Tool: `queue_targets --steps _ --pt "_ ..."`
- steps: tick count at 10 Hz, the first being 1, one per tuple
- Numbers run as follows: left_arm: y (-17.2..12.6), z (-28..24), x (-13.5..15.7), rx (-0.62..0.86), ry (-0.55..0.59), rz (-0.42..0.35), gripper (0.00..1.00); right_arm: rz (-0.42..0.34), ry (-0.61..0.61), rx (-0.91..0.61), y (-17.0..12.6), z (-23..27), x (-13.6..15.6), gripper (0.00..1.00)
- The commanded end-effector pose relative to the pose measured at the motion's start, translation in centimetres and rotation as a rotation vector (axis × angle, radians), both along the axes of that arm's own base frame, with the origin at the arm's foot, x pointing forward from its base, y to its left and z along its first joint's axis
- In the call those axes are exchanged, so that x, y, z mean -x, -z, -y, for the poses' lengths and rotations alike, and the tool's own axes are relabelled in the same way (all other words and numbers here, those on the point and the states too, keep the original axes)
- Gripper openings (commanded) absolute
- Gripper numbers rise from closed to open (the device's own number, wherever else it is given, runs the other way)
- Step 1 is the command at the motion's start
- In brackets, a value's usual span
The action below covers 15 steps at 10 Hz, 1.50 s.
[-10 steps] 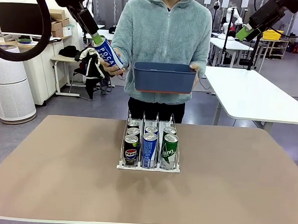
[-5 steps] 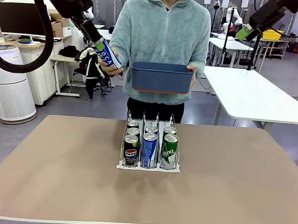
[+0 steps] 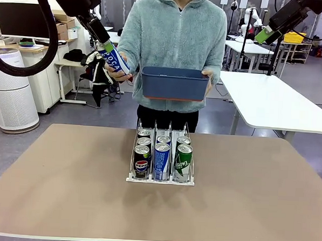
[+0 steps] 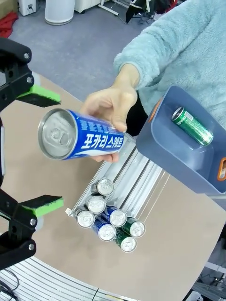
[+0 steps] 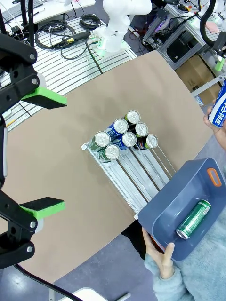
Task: Fill the beverage cans into the dispenser.
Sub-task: Pick up the Ionic drink handed by the human.
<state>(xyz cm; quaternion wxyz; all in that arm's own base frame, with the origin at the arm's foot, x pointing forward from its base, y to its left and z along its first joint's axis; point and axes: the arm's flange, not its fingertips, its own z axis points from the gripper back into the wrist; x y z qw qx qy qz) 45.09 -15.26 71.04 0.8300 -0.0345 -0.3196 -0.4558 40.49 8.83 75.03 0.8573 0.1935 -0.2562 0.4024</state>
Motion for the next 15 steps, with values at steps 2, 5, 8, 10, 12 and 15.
queue_targets --steps 2,5,8,10,12,15 --pt "0.6 -0.2 -1.3 0.021 0.043 0.048 1.00 -0.004 -0.003 0.000 0.2 0.1 0.0 1.00" --pt "1.2 -0.9 -2.3 0.055 0.070 0.036 1.00 -0.004 -0.003 0.000 0.2 0.1 0.0 1.00" --pt "2.2 -1.1 -2.8 0.020 0.071 0.027 1.00 -0.004 -0.003 0.000 0.2 0.1 0.0 1.00" --pt "3.0 -1.1 -3.0 0.004 0.052 0.008 1.00 -0.004 -0.003 0.000 0.2 0.1 0.0 1.00" --pt "3.1 -1.2 -2.8 -0.015 0.037 0.006 1.00 -0.004 -0.003 0.000 0.2 0.1 0.0 1.00" --pt "3.0 -1.3 -2.4 -0.035 -0.017 -0.001 1.00 -0.004 -0.003 0.000 0.2 0.1 0.0 1.00"
